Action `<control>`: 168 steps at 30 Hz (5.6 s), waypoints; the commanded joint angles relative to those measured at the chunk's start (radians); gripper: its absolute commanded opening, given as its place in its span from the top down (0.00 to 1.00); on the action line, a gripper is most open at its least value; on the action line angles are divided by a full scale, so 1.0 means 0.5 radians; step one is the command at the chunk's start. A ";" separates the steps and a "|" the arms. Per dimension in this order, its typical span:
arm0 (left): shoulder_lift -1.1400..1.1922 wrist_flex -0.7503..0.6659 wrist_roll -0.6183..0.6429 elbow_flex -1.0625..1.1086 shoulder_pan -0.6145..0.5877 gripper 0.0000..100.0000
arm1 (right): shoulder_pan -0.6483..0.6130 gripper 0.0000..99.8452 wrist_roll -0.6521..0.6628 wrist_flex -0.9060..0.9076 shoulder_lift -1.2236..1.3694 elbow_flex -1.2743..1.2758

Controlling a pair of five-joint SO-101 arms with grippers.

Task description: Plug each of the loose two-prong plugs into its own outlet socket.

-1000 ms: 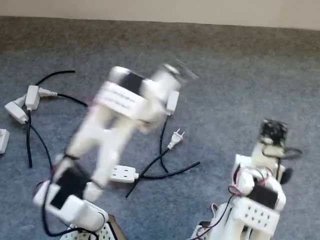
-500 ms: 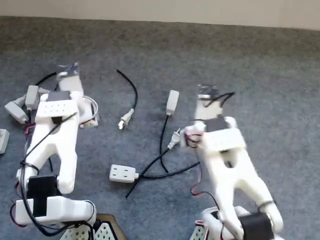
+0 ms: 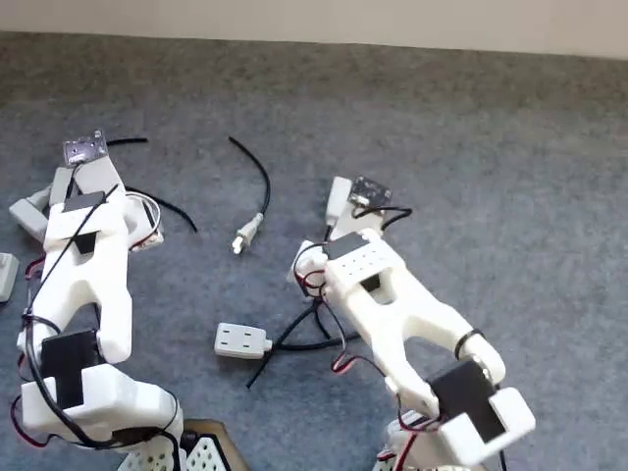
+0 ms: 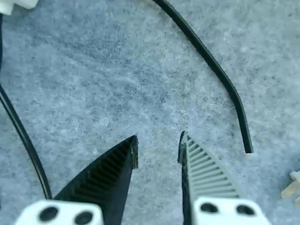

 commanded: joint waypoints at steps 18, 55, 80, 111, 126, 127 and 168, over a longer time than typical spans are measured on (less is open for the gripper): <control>-0.002 -0.025 0.015 -0.005 0.017 0.84 | 0.143 0.79 -0.021 0.005 0.232 -0.324; 0.002 -0.018 0.015 0.002 0.017 0.84 | 0.471 0.77 2.532 0.698 0.523 -1.017; 0.005 -0.021 0.006 0.005 0.038 0.84 | 0.517 0.99 2.412 0.290 0.514 -0.548; -1.352 0.847 -1.470 -0.115 0.348 0.71 | -0.453 0.99 2.225 -0.364 -1.192 0.753; -2.239 0.215 -0.921 0.971 0.750 0.64 | -0.695 0.99 2.142 -0.468 -1.168 0.864; -2.254 0.187 -0.921 1.023 0.778 0.64 | -0.695 0.99 2.142 -0.468 -1.168 0.867; -2.282 -0.009 -0.921 1.432 0.931 0.64 | -0.342 0.99 2.280 0.051 -1.551 0.557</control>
